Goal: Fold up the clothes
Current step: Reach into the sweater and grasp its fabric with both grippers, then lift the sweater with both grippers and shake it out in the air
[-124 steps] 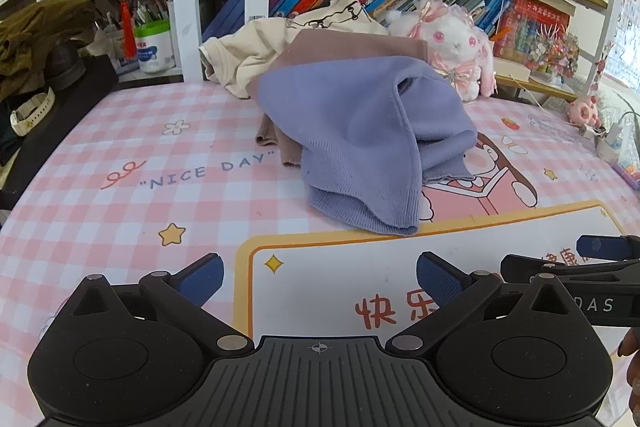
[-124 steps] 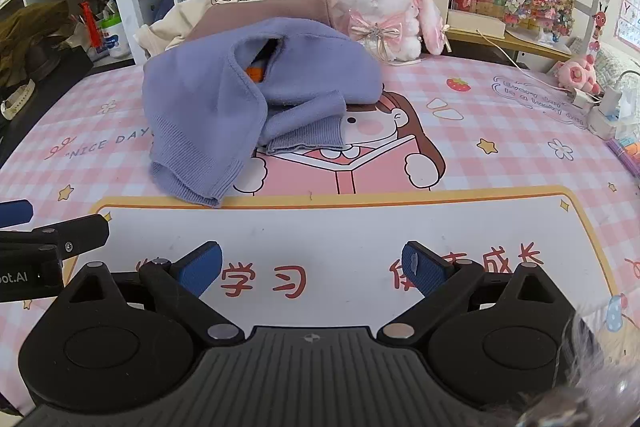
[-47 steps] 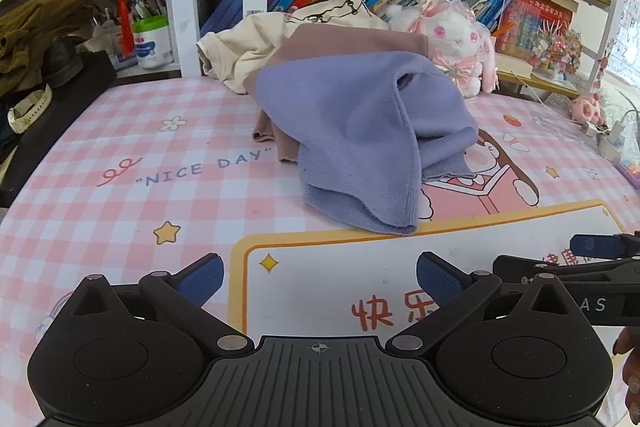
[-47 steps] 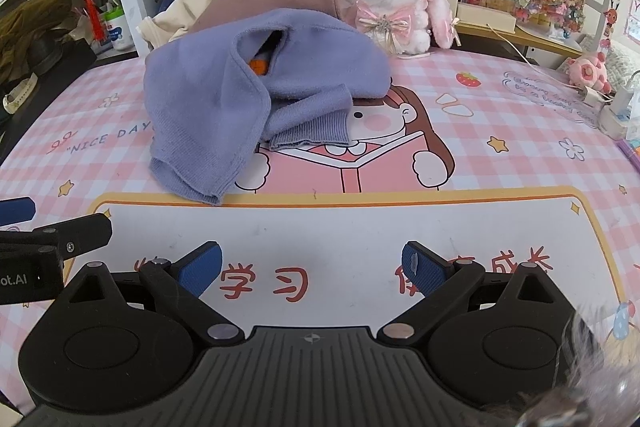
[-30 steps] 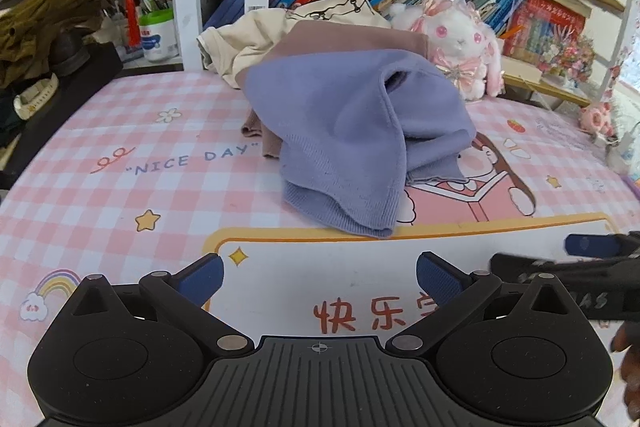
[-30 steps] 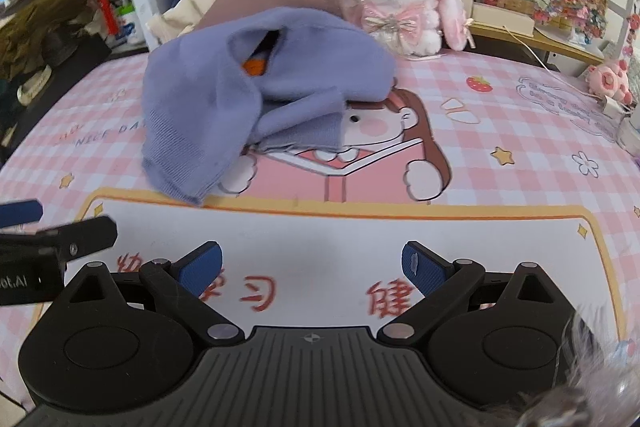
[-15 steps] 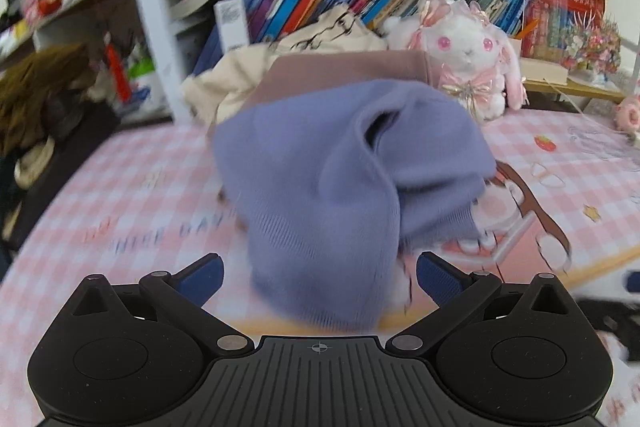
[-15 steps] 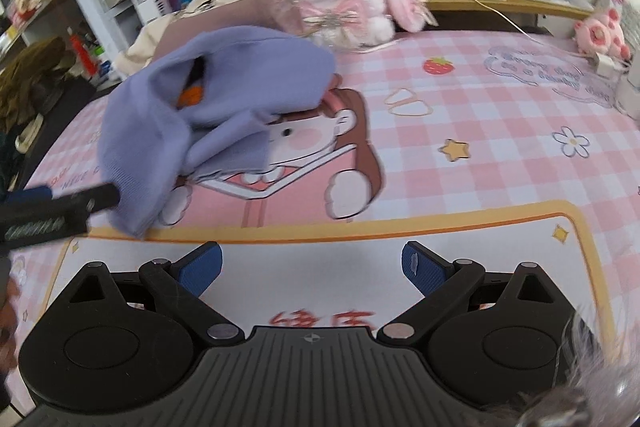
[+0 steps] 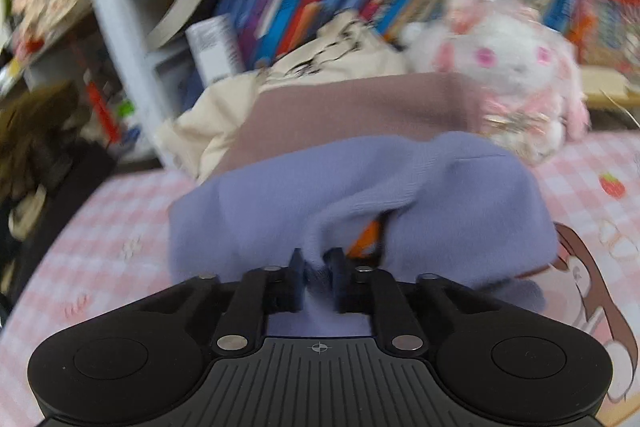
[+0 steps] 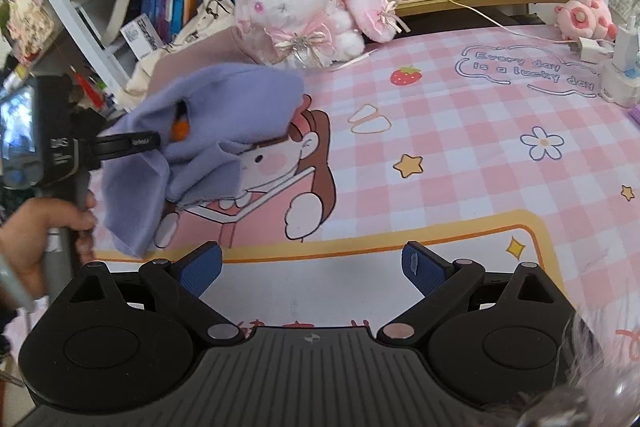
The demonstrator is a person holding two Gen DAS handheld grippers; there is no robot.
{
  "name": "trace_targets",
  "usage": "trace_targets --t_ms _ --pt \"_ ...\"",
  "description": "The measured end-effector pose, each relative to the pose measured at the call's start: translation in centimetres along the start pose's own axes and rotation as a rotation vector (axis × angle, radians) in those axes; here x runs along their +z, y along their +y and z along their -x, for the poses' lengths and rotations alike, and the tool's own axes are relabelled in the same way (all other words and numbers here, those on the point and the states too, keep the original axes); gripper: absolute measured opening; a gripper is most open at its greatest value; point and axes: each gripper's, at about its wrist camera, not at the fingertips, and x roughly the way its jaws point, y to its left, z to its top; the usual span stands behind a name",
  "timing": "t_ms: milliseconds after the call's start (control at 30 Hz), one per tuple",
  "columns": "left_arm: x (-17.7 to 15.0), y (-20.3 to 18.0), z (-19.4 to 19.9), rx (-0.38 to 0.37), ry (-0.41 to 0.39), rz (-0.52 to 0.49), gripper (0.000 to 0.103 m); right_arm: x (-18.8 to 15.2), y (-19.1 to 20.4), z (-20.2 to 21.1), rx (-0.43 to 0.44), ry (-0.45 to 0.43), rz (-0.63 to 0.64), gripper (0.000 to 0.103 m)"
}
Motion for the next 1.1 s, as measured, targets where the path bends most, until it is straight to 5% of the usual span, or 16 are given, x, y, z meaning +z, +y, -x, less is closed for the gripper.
trace_targets --t_ms 133,267,400,600,833,1100 --pt "-1.2 1.3 3.1 -0.023 -0.041 0.001 0.006 0.6 -0.7 0.1 0.099 0.005 -0.051 0.097" --pt "-3.2 1.2 9.5 -0.040 -0.146 -0.142 0.006 1.6 -1.1 -1.1 0.228 0.035 -0.153 0.097" --pt "-4.9 1.8 14.9 -0.041 -0.193 -0.162 0.006 2.9 -0.8 -2.6 0.316 0.057 -0.226 0.097" --pt "-8.6 1.7 18.9 -0.013 -0.169 -0.229 0.006 3.1 -0.7 -4.5 0.380 0.123 -0.332 0.097" --pt "-11.2 1.7 20.5 0.002 -0.115 -0.227 0.006 2.3 -2.0 -4.6 0.360 0.149 -0.403 0.093" --pt "-11.7 2.0 20.3 0.017 -0.091 -0.240 0.007 2.3 -3.0 -3.6 0.256 0.124 -0.301 0.069"
